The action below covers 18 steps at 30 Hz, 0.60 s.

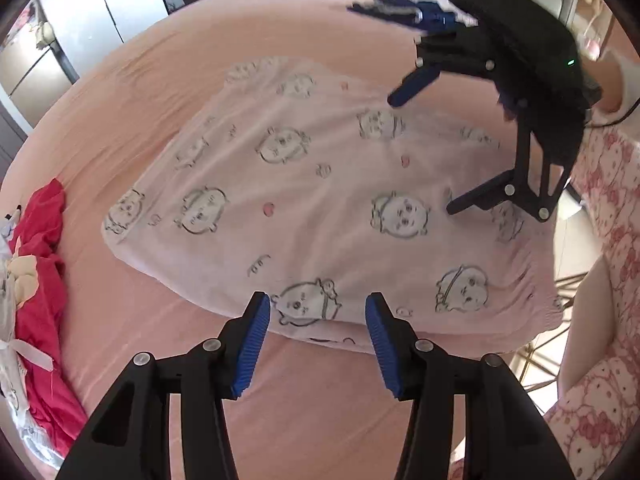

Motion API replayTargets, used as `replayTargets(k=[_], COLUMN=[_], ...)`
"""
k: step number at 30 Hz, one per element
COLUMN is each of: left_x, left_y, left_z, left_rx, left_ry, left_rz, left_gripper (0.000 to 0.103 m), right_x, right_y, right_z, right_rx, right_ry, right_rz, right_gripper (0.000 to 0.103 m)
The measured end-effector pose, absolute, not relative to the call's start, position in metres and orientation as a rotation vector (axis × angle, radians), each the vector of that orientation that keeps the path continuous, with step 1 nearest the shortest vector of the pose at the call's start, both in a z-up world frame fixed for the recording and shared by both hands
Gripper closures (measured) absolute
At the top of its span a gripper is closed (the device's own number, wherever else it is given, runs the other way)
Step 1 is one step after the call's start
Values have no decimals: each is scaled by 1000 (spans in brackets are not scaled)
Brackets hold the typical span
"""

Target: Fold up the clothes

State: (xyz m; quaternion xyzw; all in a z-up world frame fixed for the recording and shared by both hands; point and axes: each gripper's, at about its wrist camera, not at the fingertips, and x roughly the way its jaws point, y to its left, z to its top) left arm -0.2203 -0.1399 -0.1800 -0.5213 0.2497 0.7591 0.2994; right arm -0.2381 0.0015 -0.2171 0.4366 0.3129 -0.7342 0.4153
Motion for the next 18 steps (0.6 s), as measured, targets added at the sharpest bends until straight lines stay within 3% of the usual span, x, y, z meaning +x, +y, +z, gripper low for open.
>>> replayTargets(k=[2,7,10,13,14,17,18], left_x=[-217,-218,-213,-203,-200,-190,-187], left_y=[-131,-156,-148,-140,-140,-140,-141], left_z=[-201,-180,-188,-193,-194,-196,-198], left_rx=[-1494,-1578,-1648,-1672,-1671,-1666,-1670], left_ry=[774,252,135,54,-8,-121,-143], left_rz=[1974,2121,2134,2157,2168,2220,2246], left_gripper=[55,56,57,58,59,77,80], right_x=[-233,-239,-234,-220,-215,-213,-209], right_y=[-4,26,11,-16,-24,-30,-33], right_z=[-233,-217,-206,-202,-203,-222,-228], right_rx=[1162,1246,1254,1244,1259,1416,1415], right_ry=[866,695,526,482,455,302,343], right_rz=[-1832,-1981,-1980,-1982,-1964,-1862,-1854], right_gripper=[0,0,0,0,0,0,0])
